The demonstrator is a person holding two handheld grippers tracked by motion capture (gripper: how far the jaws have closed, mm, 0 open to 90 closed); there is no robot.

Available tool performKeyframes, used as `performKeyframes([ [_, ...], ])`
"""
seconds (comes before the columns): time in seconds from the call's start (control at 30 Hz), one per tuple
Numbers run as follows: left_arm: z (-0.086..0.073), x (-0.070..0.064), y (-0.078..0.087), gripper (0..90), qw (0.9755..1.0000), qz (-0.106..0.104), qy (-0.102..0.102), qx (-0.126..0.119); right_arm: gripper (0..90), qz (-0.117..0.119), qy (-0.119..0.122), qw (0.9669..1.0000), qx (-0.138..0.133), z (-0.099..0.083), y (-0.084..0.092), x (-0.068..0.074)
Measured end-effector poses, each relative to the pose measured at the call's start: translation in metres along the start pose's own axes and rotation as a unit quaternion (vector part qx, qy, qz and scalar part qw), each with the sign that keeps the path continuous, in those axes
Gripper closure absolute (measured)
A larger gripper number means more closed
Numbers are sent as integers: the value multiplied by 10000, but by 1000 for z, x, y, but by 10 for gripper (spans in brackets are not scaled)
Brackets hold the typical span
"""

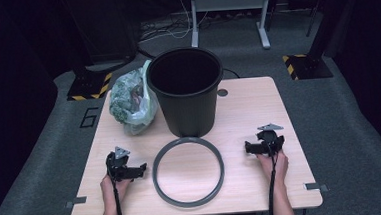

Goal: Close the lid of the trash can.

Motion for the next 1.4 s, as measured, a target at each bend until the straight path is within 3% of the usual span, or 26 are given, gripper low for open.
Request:
performKeyframes([
  [0.23,-1,-2,1,0,9999,94,59,1,51,180,56,9998,-22,-7,7,9],
  [0.43,-3,-4,5,0,10000,17,92,6,68,800,-238,9959,-340,-19,24,19],
  [0.53,-4,-4,6,0,9997,-55,245,-49,79,958,-205,9942,-442,-22,30,29],
  [0.63,-4,-5,9,0,9995,-132,290,-83,92,1048,2,9936,-432,-23,36,44],
  [0.8,-5,-10,14,7,9978,-334,548,-153,117,1247,234,9912,-382,-22,39,67],
  [1.07,3,-28,18,25,9977,-467,405,-270,137,1534,467,9870,-138,-22,31,97],
  [1.3,5,-44,9,37,9976,-593,303,-195,141,1584,630,9854,-20,-22,24,114],
  [1.4,5,-50,5,42,9984,-525,184,-135,142,1616,638,9848,72,-23,22,117],
])
Point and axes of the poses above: each handheld gripper's, and its own axes: y roughly backward along the jaws, z roughly out of its top, x roughly to its left, the point moved 1 cm from there along -y, roughly forward along the jaws, and after that the axes turned 8 degrees about z, right-handed, at the moved point
